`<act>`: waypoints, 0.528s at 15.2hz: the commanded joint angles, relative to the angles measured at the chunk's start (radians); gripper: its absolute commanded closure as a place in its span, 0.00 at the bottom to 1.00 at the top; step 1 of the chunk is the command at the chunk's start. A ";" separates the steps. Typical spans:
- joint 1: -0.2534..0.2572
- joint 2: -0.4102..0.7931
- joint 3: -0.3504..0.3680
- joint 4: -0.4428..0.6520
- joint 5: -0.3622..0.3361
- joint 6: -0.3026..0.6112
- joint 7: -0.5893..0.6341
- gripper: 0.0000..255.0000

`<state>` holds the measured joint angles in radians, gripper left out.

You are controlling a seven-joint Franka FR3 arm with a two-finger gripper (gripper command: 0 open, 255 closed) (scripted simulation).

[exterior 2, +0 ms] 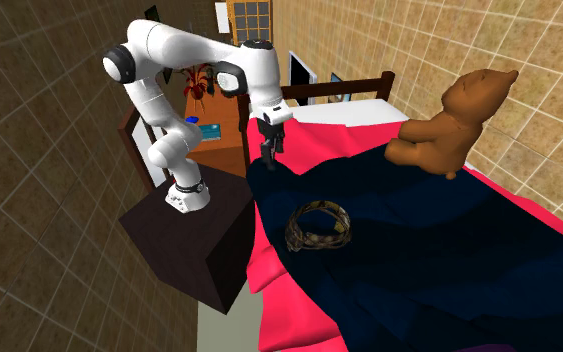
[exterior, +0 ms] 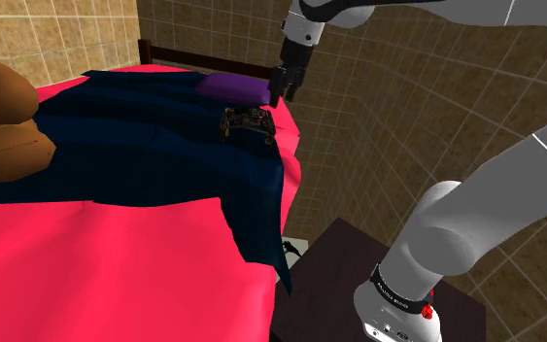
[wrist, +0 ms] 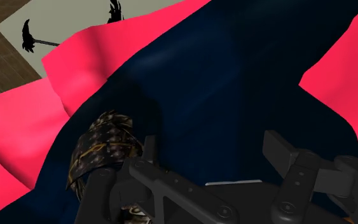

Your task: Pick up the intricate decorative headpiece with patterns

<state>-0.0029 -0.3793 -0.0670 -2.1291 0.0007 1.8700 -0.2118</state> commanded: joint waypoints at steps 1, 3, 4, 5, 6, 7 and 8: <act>0.005 0.092 -0.007 0.059 0.005 0.022 -0.024 0.00; 0.007 0.175 -0.014 0.118 0.010 0.034 -0.050 0.00; 0.008 0.217 -0.017 0.150 0.014 0.038 -0.062 0.00; 0.009 0.258 -0.019 0.183 0.017 0.041 -0.075 0.00; 0.009 0.301 -0.021 0.218 0.021 0.042 -0.087 0.00; 0.009 0.343 -0.023 0.254 0.025 0.042 -0.099 0.00; 0.009 0.385 -0.024 0.292 0.029 0.041 -0.111 0.00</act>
<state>0.0056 -0.0438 -0.0887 -1.8842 0.0253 1.9153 -0.3095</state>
